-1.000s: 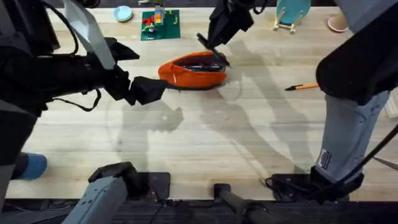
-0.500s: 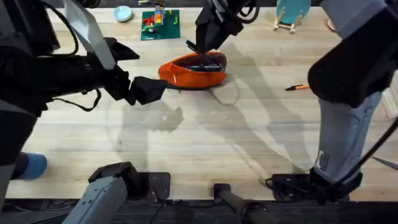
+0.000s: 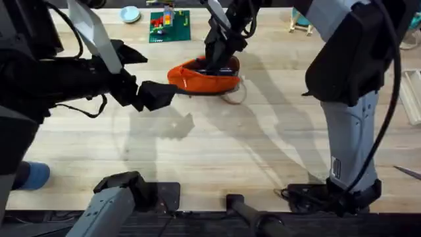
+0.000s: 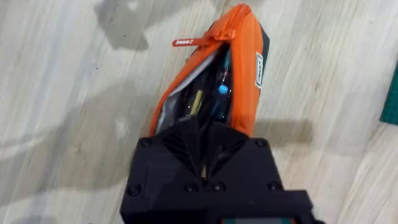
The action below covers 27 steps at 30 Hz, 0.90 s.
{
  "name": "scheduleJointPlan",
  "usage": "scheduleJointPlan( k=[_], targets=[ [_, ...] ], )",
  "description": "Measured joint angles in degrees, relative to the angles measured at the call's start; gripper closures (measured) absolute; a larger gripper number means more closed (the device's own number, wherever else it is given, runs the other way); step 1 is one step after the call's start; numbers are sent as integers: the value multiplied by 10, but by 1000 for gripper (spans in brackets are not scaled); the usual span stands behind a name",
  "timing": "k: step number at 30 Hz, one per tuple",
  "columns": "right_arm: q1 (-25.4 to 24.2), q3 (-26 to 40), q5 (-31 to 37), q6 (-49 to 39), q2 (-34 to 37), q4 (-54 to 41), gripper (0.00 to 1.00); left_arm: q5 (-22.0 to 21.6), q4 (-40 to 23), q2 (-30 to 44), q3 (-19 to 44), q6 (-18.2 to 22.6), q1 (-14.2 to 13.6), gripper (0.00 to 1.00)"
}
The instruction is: Unzip the bag, pick up the pens from the table one at a time and place them inside, then zip the bag closed.
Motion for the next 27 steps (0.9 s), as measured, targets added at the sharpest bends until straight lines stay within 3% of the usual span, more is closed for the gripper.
scheduleJointPlan(
  k=[9,10,11,15,16,17,27],
  targets=[
    [1,-8,-4,1,20,7,932,0,0,0,0,0,0,7],
    [1,-8,-4,2,21,6,875,0,0,0,0,0,0,7],
    [1,-8,-4,2,21,6,755,0,0,0,0,0,0,7],
    [0,-9,-1,4,21,6,168,0,0,0,0,0,0,7],
    [0,-9,0,5,21,6,56,0,0,0,0,0,0,7],
    [0,-9,0,7,21,6,19,0,0,0,0,0,0,7],
    [0,-9,0,10,21,6,6,0,0,0,0,0,0,8]
  ],
)
